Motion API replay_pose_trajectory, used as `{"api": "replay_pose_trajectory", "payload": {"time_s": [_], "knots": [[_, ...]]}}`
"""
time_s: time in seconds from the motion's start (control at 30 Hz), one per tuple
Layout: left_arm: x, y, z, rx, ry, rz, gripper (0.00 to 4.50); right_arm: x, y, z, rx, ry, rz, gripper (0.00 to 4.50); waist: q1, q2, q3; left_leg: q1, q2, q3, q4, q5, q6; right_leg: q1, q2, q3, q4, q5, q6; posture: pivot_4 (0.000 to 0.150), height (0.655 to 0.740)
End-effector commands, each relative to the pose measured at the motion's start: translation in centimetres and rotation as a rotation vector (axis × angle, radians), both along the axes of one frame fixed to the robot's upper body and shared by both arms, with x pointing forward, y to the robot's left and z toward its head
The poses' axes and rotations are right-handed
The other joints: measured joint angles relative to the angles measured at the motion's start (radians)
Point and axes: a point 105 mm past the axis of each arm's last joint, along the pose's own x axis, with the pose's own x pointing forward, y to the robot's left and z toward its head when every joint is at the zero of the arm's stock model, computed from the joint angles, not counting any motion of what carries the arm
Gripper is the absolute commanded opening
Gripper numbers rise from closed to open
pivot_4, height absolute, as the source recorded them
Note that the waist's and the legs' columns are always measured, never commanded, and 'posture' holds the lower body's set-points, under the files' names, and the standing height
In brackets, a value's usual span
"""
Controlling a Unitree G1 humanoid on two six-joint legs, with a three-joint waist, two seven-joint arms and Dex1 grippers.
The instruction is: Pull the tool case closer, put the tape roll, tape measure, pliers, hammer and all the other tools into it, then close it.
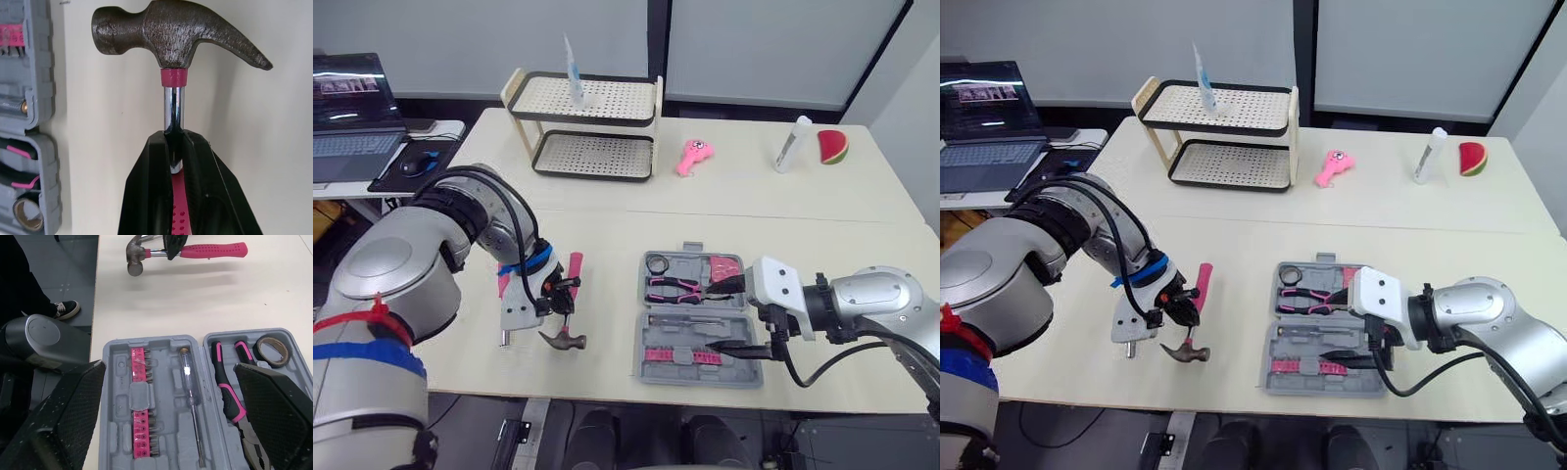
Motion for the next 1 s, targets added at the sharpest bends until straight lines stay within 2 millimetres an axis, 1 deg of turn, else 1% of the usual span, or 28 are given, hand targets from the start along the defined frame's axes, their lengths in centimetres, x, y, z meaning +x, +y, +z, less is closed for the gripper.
{"api": "replay_pose_trajectory", "payload": {"time_s": [0.03, 0.1, 0.17, 0.27, 0.5, 0.6, 0.7, 0.8, 0.87, 0.9, 1.0], "knots": [[0.1, 0.2, 1.3, -0.012, -0.014, 0.025, 0.03, 0.2, 0.2, 0.5, 0.000, -0.039, 0.009, 4.50, 0.000, 0.000, 0.000, 0.000, 0.000, 0.000, 0.000, 0.000, 0.000, 0.000, 0.000, 0.000, 0.000, 0.000, 0.000, 0.150, 0.7290], [0.5, -0.1, 1.7, -0.043, -0.029, 0.054, 0.03, 0.3, 0.2, 0.4, -0.005, -0.036, 0.003, 4.50, 0.000, 0.000, 0.000, 0.000, 0.000, 0.000, 0.000, 0.000, 0.000, 0.000, 0.000, 0.000, 0.000, 0.000, 0.000, 0.150, 0.7290], [1.3, -1.6, 2.3, -0.175, -0.059, 0.105, 0.03, 0.4, 0.3, 0.2, -0.009, -0.038, -0.011, 4.50, 0.000, 0.000, 0.000, 0.000, 0.000, 0.000, 0.000, 0.000, 0.000, 0.000, 0.000, -0.001, 0.000, 0.000, 0.000, 0.150, 0.7290], [1.2, -2.4, 2.1, -0.269, -0.054, 0.130, 0.03, 0.5, 0.1, 0.0, -0.019, -0.033, -0.027, 4.50, -0.002, 0.000, 0.000, 0.000, 0.000, 0.000, 0.000, 0.000, -0.001, 0.000, 0.000, 0.000, 0.000, 0.000, 0.000, 0.150, 0.7290], [1.7, -2.3, 1.9, -0.269, -0.109, 0.194, 0.03, 1.1, -0.1, -0.4, -0.053, -0.035, -0.051, 4.50, -0.025, 0.000, 0.000, 0.000, 0.001, -0.001, 0.000, 0.000, -0.001, -0.001, 0.000, -0.001, 0.001, 0.000, 0.000, 0.150, 0.7290], [1.8, -2.6, 2.1, -0.307, -0.125, 0.263, 0.03, 1.3, -0.1, -0.6, -0.061, -0.036, -0.058, 4.50, -0.027, 0.000, 0.000, 0.000, 0.001, -0.002, 0.000, 0.000, -0.001, -0.001, 0.001, -0.001, 0.001, 0.000, 0.000, 0.150, 0.7290], [1.6, -2.9, 2.4, -0.343, -0.118, 0.325, 0.03, 1.3, 0.0, -0.6, -0.058, -0.036, -0.060, 4.50, -0.026, 0.000, 0.000, 0.000, 0.001, -0.002, 0.000, 0.000, -0.001, -0.001, 0.000, -0.001, 0.001, 0.000, 0.000, 0.150, 0.7290], [1.2, -2.6, 2.6, -0.372, -0.088, 0.441, 0.03, 1.3, 0.2, -0.6, -0.055, -0.038, -0.057, 4.50, -0.028, 0.000, 0.000, 0.000, 0.002, -0.003, 0.000, 0.000, -0.001, -0.001, 0.000, -0.001, 0.001, 0.000, 0.000, 0.150, 0.7290], [0.7, -2.2, 2.7, -0.400, -0.032, 0.574, 0.03, 1.3, 0.4, -0.6, -0.053, -0.040, -0.057, 4.50, -0.031, 0.001, 0.000, 0.000, 0.002, -0.003, 0.000, 0.000, -0.001, -0.001, 0.000, -0.001, 0.001, 0.000, 0.000, 0.150, 0.7290], [0.4, -1.8, 2.7, -0.430, 0.030, 0.708, 0.03, 1.3, 0.4, -0.6, -0.051, -0.042, -0.057, 4.50, -0.034, 0.001, 0.000, 0.000, 0.002, -0.003, 0.000, 0.000, -0.001, -0.001, 0.001, -0.001, 0.001, 0.000, 0.000, 0.150, 0.7290], [-0.6, -0.6, 2.5, -0.443, 0.175, 0.999, 0.03, 1.4, 0.5, -0.6, -0.045, -0.046, -0.059, 4.50, -0.047, 0.001, 0.000, 0.001, 0.003, -0.006, 0.000, 0.000, -0.001, -0.001, 0.000, -0.002, 0.003, 0.000, 0.000, 0.150, 0.7290]]}}
